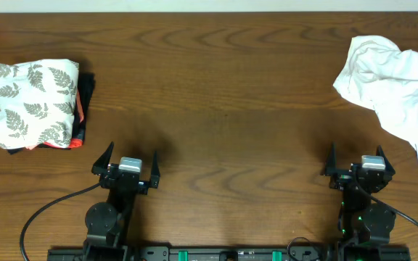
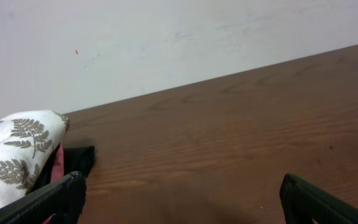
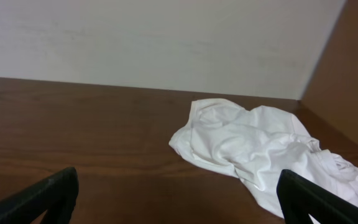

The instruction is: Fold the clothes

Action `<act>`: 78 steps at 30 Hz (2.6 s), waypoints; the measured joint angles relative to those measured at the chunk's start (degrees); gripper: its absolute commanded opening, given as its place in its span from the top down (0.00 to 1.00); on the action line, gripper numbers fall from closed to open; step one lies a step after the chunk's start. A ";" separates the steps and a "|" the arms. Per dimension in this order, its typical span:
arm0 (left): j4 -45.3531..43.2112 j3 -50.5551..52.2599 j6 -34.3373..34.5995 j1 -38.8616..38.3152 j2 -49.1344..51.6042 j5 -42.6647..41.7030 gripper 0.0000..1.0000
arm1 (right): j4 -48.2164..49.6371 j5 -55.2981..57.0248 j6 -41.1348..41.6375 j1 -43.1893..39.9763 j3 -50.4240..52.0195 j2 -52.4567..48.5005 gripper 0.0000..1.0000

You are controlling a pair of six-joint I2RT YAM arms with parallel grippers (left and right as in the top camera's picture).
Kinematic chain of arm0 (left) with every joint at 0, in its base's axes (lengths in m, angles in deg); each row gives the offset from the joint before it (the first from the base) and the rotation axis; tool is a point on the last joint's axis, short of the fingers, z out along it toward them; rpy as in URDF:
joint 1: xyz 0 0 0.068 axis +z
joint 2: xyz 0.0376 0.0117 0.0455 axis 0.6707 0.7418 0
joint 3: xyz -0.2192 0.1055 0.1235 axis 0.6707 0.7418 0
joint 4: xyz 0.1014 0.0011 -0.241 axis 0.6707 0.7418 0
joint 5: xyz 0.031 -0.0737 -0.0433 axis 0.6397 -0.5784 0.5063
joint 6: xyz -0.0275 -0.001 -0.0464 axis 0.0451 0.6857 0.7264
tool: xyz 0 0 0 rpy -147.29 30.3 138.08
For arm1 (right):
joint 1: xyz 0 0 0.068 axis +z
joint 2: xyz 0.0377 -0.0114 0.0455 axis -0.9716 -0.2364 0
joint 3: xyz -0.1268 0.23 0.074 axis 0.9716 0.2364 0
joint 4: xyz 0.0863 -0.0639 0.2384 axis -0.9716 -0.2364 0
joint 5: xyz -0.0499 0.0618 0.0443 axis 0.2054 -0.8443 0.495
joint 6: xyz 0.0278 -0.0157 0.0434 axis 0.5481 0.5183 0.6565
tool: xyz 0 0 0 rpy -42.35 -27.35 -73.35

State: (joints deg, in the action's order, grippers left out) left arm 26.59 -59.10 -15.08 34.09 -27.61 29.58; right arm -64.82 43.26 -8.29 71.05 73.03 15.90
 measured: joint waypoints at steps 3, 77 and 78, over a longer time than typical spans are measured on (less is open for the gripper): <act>1.51 -0.35 0.09 6.82 0.20 -0.48 0.02 | -0.83 -6.19 -3.02 -0.55 0.00 -0.11 0.01; 1.64 -0.44 0.07 9.33 0.33 -0.72 0.02 | -0.76 -14.16 -6.49 -0.66 0.00 -0.15 0.01; 1.64 -0.44 0.07 9.33 0.33 -0.72 0.02 | -0.74 -14.16 -6.49 -0.66 0.00 -0.15 0.01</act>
State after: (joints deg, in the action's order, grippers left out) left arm 28.23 -59.54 -15.01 43.42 -27.28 28.86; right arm -65.56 29.09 -14.78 70.39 73.03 15.75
